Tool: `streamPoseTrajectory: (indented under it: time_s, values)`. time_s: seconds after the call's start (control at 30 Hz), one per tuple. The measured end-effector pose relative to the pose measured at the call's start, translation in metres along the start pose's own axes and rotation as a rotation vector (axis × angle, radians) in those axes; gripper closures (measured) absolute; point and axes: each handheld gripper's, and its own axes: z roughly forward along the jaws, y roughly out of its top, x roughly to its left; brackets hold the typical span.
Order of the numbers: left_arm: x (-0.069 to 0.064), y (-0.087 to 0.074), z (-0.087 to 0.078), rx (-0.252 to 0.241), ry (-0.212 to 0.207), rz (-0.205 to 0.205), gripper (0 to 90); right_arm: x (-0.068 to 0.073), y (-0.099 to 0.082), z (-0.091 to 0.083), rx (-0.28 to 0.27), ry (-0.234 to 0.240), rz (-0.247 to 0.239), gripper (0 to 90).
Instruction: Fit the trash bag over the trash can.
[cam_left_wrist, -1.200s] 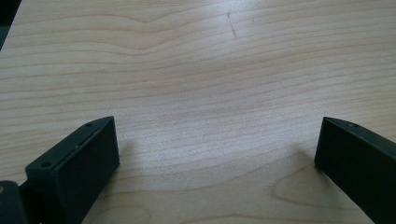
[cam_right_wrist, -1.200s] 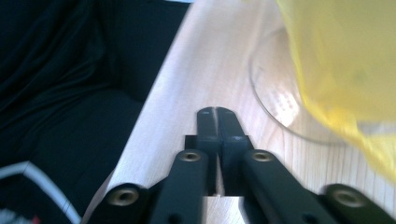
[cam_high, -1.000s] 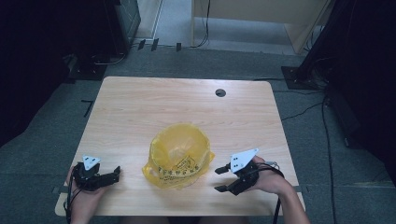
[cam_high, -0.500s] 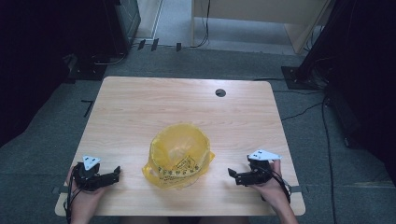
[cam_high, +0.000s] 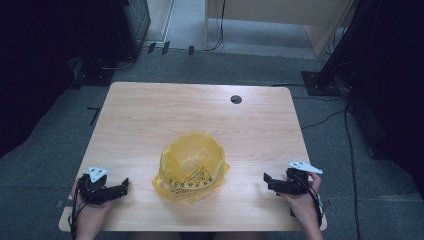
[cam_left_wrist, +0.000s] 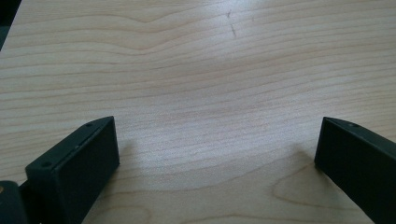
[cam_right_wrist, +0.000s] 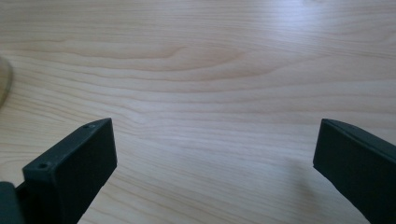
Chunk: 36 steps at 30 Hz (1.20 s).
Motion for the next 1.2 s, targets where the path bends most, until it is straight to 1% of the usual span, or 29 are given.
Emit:
streamPoseTrajectory:
  time_s: [0.03, 0.1, 0.23, 0.43, 0.6, 0.77, 0.8, 0.93, 0.97, 1.0, 1.03, 1.1, 1.13, 1.2]
  values:
    - [0.000, 0.000, 0.000, 0.000, 0.000, 0.000, 0.0, 0.000, 0.000, 0.000, 0.000, 0.000, 0.000, 0.0]
    - [0.000, 0.000, 0.000, 0.000, 0.000, 0.000, 0.0, -0.005, -0.003, -0.001, 0.005, -0.019, 0.009, 0.0]
    - [0.000, 0.000, 0.000, 0.000, 0.000, 0.000, 0.0, -0.012, -0.008, -0.003, 0.013, -0.022, 0.024, 0.0]
    - [0.000, 0.000, 0.000, 0.000, 0.000, 0.000, 0.0, -0.022, -0.016, -0.009, 0.022, -0.049, 0.023, 0.0]
    - [0.000, 0.000, 0.000, 0.000, 0.000, 0.001, 0.0, -0.025, -0.020, -0.012, 0.025, -0.058, 0.024, 0.0]
    - [0.000, 0.000, 0.000, 0.000, 0.000, 0.000, 0.0, -0.027, -0.025, -0.014, 0.033, -0.073, 0.010, 0.0]
    - [0.000, 0.000, 0.000, 0.001, 0.000, 0.000, 0.0, -0.027, -0.026, -0.015, 0.034, -0.076, 0.013, 0.0]
    - [0.000, 0.000, 0.000, 0.000, 0.000, 0.000, 0.0, -0.029, -0.030, -0.016, 0.016, -0.084, -0.002, 0.0]
    - [0.000, 0.000, 0.000, 0.000, 0.000, 0.000, 0.0, -0.028, -0.032, -0.017, 0.008, -0.098, -0.008, 0.0]
    - [0.000, 0.000, 0.000, 0.000, 0.000, 0.000, 0.0, -0.028, -0.032, -0.017, 0.008, -0.098, -0.008, 0.0]
    - [0.000, 0.000, 0.000, 0.001, 0.000, 0.001, 0.0, -0.028, -0.034, -0.016, -0.001, -0.107, -0.021, 0.0]
    - [0.000, 0.000, 0.000, 0.000, 0.000, 0.000, 0.0, -0.027, -0.034, -0.016, -0.004, -0.114, -0.028, 0.0]
    - [0.000, 0.000, 0.000, 0.000, 0.000, 0.001, 0.0, -0.024, -0.035, -0.015, -0.001, -0.130, -0.052, 0.0]
    - [0.000, 0.000, 0.000, 0.000, 0.000, 0.001, 0.0, -0.024, -0.035, -0.015, 0.000, -0.133, -0.055, 0.0]
